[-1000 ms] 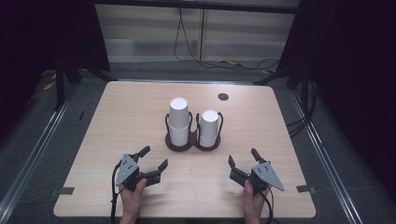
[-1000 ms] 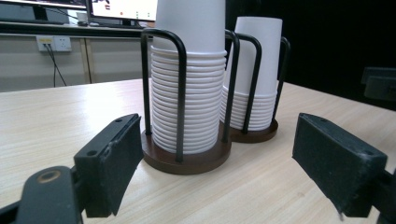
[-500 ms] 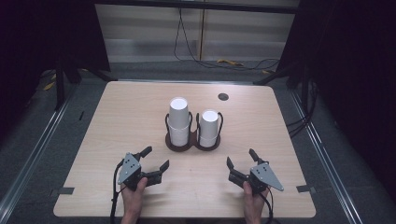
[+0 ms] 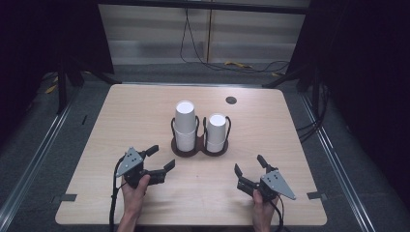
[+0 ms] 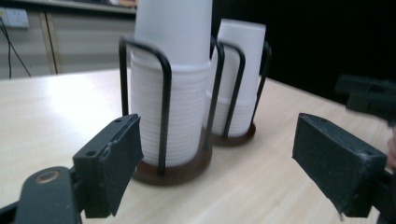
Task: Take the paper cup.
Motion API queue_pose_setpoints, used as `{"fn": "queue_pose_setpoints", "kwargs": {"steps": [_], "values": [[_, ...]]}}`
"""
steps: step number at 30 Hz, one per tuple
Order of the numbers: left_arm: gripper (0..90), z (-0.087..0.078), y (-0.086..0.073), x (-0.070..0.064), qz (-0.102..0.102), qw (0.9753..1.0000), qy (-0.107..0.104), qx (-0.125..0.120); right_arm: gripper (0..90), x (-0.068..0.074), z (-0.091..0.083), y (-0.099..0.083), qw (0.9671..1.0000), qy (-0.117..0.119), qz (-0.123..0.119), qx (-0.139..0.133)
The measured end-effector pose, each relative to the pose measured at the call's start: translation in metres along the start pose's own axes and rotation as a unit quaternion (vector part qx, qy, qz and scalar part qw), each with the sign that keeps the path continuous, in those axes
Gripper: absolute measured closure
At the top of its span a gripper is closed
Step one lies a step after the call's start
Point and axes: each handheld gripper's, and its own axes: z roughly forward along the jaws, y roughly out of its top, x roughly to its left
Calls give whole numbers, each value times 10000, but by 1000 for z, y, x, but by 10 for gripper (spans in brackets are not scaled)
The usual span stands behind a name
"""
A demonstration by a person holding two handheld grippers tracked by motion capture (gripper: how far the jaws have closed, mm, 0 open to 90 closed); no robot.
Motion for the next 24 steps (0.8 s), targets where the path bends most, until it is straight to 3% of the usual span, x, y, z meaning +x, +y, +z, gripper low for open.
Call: {"fn": "queue_pose_setpoints", "kwargs": {"steps": [7, 11, 14, 15, 16, 23, 24], "values": [[156, 7, 13, -1, 217, 9996, -177, -36, 136, 1, 0, 0, 10000, 27, -3, 33], [155, 11, 20, 0, 228, 9994, -265, -84, 137, 0, 1, 1, 9999, 97, 17, 68], [155, 15, 28, 3, 127, 9993, -353, -36, 139, 0, 1, 1, 9999, 103, 6, 64], [155, 15, 28, 3, 127, 9993, -353, -36, 139, 0, 1, 1, 9999, 103, 6, 64], [155, 16, 32, 3, 254, 9992, -304, -36, 141, 0, 1, 1, 9999, 103, 6, 64], [158, 21, 43, 4, 300, 9991, -306, -54, 142, 1, 1, 1, 9998, 161, -5, 102], [158, 21, 46, 6, 398, 9986, -336, -9, 142, 1, 1, 1, 9998, 158, -2, 106]]}}
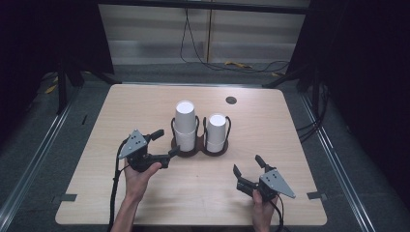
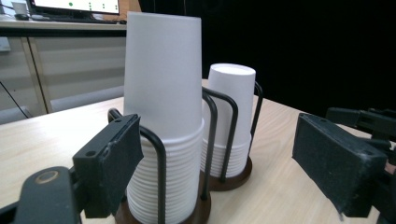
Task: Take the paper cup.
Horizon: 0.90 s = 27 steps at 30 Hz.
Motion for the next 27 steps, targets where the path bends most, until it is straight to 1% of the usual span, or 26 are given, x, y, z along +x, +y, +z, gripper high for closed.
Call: {"fn": "queue_pose_setpoints", "kwargs": {"steps": [1, 3, 5, 6, 7, 8, 10, 11, 13, 14, 15, 16, 17, 20, 24, 27], "values": [[192, 1, 1, 0, 14, 10000, -32, -20, 143, 0, 0, 0, 10000, -24, 17, -2], [190, 2, 5, 2, 90, 9999, -76, 29, 142, -1, 0, 0, 10000, -35, 33, 18], [185, 3, 9, 4, 78, 10000, -50, 3, 143, -1, 0, 0, 10000, -20, 24, 14], [181, 5, 12, 6, 65, 9999, -80, 23, 143, -1, 0, 0, 10000, -23, 15, 13], [177, 5, 12, 6, 65, 9999, -80, 23, 143, -1, 0, 0, 10000, -23, 15, 13], [177, 7, 14, 7, 107, 9999, -36, 39, 143, -1, 0, 0, 10000, -26, 9, 17], [174, 9, 17, 8, 136, 9999, -55, 5, 143, -1, 0, 0, 10000, -21, 4, 21], [180, 11, 20, 8, 204, 9998, -63, -20, 143, -1, 1, 0, 10000, -26, 5, 26], [179, 13, 21, 9, 198, 9998, -80, -28, 144, 0, 1, 0, 10000, -9, 32, 58], [179, 16, 24, 10, 226, 9997, -106, 9, 144, 0, 1, 0, 10000, -5, 13, 56], [179, 16, 24, 10, 226, 9997, -106, 9, 144, 0, 1, 0, 10000, -5, 13, 56], [179, 18, 26, 10, 277, 9996, -71, 13, 144, 0, 1, 0, 10000, -4, 6, 47], [177, 20, 28, 12, 255, 9997, -63, -18, 144, 0, 1, 0, 10000, -3, 11, 51], [173, 23, 31, 13, 265, 9996, -55, 20, 144, 0, 1, 0, 10000, 4, 17, 55], [170, 28, 37, 16, 243, 9997, -39, -9, 144, 0, 1, 0, 10000, 10, -1, 57], [163, 32, 42, 18, 315, 9995, -39, 31, 144, 0, 1, 0, 10000, 10, 6, 58]]}}
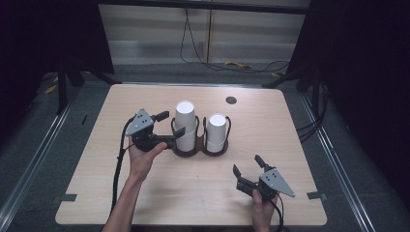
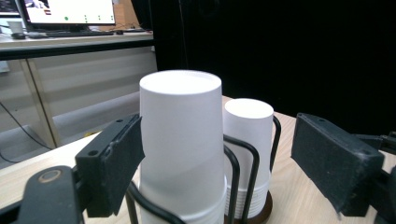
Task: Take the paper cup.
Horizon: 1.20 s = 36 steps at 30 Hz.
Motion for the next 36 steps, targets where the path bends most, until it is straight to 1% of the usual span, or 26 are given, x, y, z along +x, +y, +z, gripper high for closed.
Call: {"fn": "queue_pose_setpoints", "kwargs": {"steps": [3, 6, 7, 8, 9, 13, 15, 17, 20, 21, 22, 24, 25, 26, 27, 31, 32, 34, 36], "values": [[160, 8, 4, 4, 28, 9999, 15, 96, 144, 0, 0, 0, 10000, 8, -5, -7], [160, 11, 6, 6, 12, 9999, 30, 127, 144, 0, 0, 0, 10000, 9, -4, -8], [159, 12, 7, 7, 42, 9998, 15, 210, 145, 0, 0, 0, 10000, 11, -4, -9], [159, 14, 8, 7, 22, 9997, 20, 233, 145, 0, 0, 0, 10000, 11, -4, -9], [159, 15, 9, 8, 67, 9996, 52, 273, 145, 0, 0, 0, 10000, 8, -2, -10], [159, 18, 13, 11, 86, 9994, 10, 321, 145, 0, 0, 0, 10000, 5, 7, -12], [159, 21, 14, 11, 82, 9993, 22, 357, 145, 0, 0, 0, 10000, 4, -1, -11], [159, 25, 16, 13, 91, 9989, -12, 456, 145, 0, 0, 0, 10000, 6, -4, -12], [159, 28, 19, 14, 76, 9986, -8, 516, 145, 0, 0, 0, 10000, 6, 0, -10], [159, 30, 21, 13, 55, 9981, 2, 606, 145, 0, 0, 0, 10000, 2, 8, -13], [160, 31, 22, 14, 138, 9977, 15, 661, 145, 0, 0, 0, 10000, 0, 3, -20], [169, 33, 26, 14, 188, 9968, 63, 771, 145, 0, 0, 0, 10000, 2, 8, -18], [169, 35, 28, 14, 175, 9962, 92, 852, 144, 0, 0, 0, 10000, 3, 4, -20], [169, 35, 28, 14, 175, 9962, 92, 852, 144, 0, 0, 0, 10000, 3, 4, -20], [169, 37, 30, 16, 195, 9956, 83, 915, 145, 0, 0, 0, 10000, 0, 0, -22], [169, 40, 34, 20, 135, 9939, 54, 1089, 145, -1, 0, 0, 10000, 3, -5, -27], [169, 41, 35, 21, 176, 9935, 21, 1126, 145, -1, 0, 0, 10000, 3, -5, -27], [169, 42, 39, 21, 199, 9927, 15, 1190, 145, -1, 0, 0, 10000, 3, -2, -25], [175, 44, 42, 21, 201, 9913, 2, 1299, 145, 0, 0, 0, 10000, 7, 11, -17]]}}
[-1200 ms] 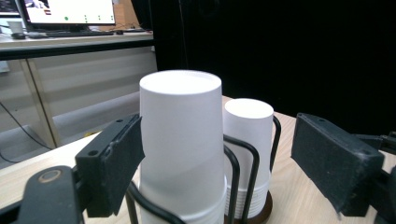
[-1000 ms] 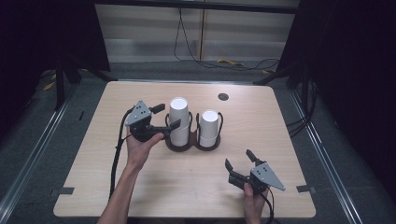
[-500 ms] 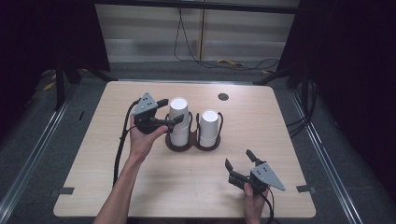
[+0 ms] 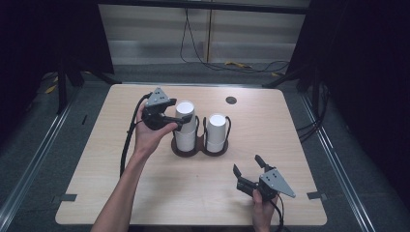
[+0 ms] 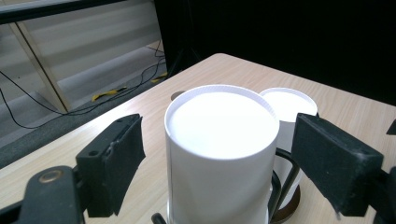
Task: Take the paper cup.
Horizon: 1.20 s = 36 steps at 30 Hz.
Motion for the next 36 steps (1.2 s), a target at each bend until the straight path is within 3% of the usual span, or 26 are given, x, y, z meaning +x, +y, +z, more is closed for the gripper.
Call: {"fn": "queue_pose_setpoints", "kwargs": {"steps": [3, 10, 13, 17, 20, 23, 25, 26, 31, 36], "values": [[186, 5, 6, 2, 82, 9993, -120, 343, 145, 0, 0, 0, 10000, -6, -18, -10], [189, 10, 11, 3, 188, 9976, -190, 631, 145, 0, 0, 0, 10000, 6, -6, -1], [189, 16, 12, 5, 183, 9954, -308, 891, 145, 0, 0, 0, 10000, 8, 0, 2], [192, 19, 14, 5, 154, 9935, -393, 1058, 145, 0, 0, 0, 10000, 28, 4, 14], [250, 20, 17, 6, 186, 9928, -365, 1123, 145, 0, 0, 0, 10000, 10, 12, 23], [280, 21, 18, 8, 311, 9898, -420, 1324, 145, 0, 0, 0, 10000, 34, 6, 17], [286, 22, 17, 8, 333, 9899, -404, 1316, 145, 0, 0, 0, 10000, 36, 10, 18], [291, 23, 17, 7, 233, 9904, -419, 1295, 145, 0, 0, 0, 10000, 39, 8, 22], [293, 24, 18, 8, 381, 9885, -390, 1412, 145, 0, 0, 0, 10000, 44, 6, 16], [299, 24, 19, 5, 464, 9886, -414, 1372, 145, 0, 0, 0, 10000, 35, 6, 17]]}}
